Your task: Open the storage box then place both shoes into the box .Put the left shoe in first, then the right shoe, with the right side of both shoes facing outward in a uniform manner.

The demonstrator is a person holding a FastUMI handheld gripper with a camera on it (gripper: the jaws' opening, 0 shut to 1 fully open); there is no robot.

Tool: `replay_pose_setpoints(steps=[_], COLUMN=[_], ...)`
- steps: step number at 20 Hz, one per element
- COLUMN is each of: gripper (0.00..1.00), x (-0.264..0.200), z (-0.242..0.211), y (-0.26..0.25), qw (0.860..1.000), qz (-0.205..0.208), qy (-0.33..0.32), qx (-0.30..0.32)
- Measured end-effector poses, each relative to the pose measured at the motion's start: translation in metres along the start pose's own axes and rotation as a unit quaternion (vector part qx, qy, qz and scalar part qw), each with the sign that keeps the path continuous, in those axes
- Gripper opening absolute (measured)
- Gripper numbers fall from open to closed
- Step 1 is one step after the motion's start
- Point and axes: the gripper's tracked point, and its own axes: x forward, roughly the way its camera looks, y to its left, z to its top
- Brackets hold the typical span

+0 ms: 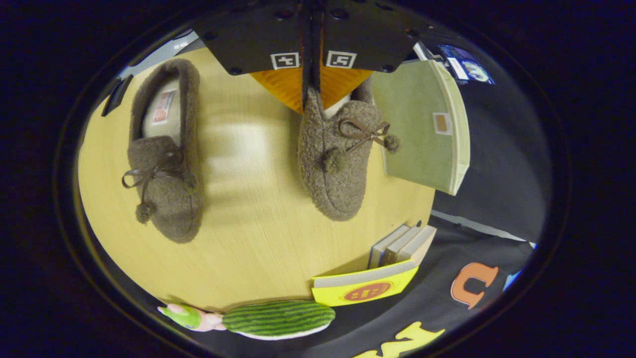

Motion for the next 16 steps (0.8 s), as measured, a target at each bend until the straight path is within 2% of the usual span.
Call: replay_pose_setpoints(steps=[6,9,12,16], gripper=[0.07,0.06,0.06,0.06], x=[-0.065,-0.082,-0.085,-0.053], z=[-0.013,-0.016,-0.016,-0.027], y=[0.105,0.151,0.205,0.271], qw=[0.996,0.995,0.992,0.990], qz=[0.059,0.073,0.095,0.118], qy=[-0.040,-0.047,-0.054,-0.049], qx=[-0.045,-0.052,-0.060,-0.052])
